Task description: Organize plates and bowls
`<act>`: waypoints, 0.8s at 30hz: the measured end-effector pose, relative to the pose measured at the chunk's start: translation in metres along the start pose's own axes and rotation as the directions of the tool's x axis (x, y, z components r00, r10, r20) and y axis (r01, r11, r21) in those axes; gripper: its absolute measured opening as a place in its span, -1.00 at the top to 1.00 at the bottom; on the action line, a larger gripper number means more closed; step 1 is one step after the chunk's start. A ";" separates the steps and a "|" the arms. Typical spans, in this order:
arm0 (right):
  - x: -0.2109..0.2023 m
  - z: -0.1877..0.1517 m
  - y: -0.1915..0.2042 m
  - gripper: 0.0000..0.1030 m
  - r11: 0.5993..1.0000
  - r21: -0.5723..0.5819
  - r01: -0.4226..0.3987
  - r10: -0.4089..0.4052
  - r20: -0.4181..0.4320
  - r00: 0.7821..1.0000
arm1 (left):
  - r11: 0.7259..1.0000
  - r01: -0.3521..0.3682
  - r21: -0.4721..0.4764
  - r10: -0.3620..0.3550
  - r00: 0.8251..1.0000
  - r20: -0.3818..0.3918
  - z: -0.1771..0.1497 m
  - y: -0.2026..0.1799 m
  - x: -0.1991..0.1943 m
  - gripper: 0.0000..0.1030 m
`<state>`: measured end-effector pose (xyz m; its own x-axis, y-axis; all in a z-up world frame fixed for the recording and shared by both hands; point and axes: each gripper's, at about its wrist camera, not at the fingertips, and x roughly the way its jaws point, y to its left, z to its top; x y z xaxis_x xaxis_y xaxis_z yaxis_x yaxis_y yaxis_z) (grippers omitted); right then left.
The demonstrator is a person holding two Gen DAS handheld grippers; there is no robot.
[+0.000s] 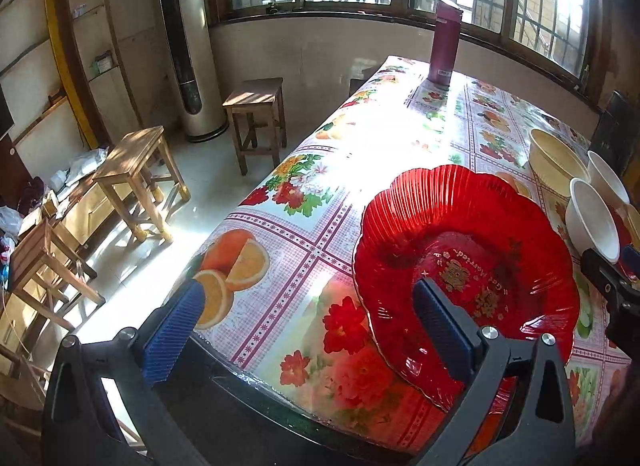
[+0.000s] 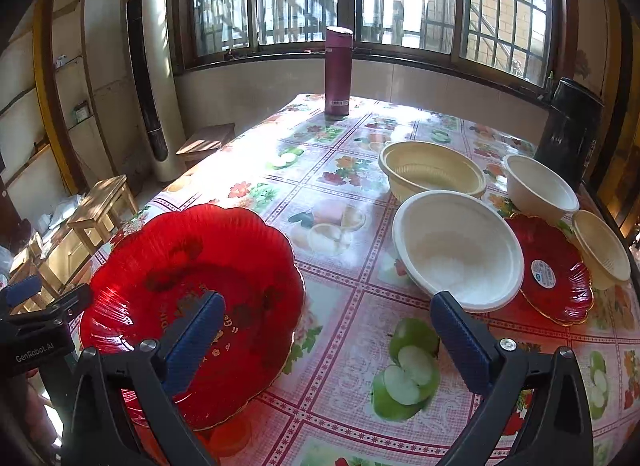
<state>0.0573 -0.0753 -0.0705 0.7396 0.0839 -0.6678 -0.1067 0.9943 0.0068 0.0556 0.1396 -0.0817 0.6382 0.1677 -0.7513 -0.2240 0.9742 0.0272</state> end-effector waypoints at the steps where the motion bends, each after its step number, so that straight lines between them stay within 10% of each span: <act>1: 0.005 -0.001 0.001 -0.99 1.000 -0.003 0.004 -0.004 -0.014 1.000 | 1.000 0.005 0.001 -0.005 1.000 -0.019 0.000 0.000 0.004 -1.00; 12: 0.049 -0.005 0.003 -0.85 1.000 0.018 -0.016 0.018 -0.131 0.991 | 0.999 0.054 0.002 -0.054 0.992 -0.114 -0.002 -0.008 0.025 -1.00; 16: 0.065 -0.006 0.002 -0.35 0.999 0.038 -0.029 0.035 -0.190 0.981 | 0.997 0.076 0.013 -0.073 0.988 -0.139 -0.003 -0.013 0.031 -0.99; 24: 0.066 -0.010 0.006 0.35 0.992 0.073 -0.101 0.114 -0.187 0.976 | 0.987 0.152 0.047 -0.142 0.975 -0.170 -0.005 -0.028 0.036 -0.19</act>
<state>0.0991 -0.0649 -0.1223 0.5849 0.1824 -0.7903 -0.1326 0.9828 0.1287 0.0811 0.1178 -0.1134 0.5290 -0.0003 -0.8486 -0.0900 0.9943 -0.0565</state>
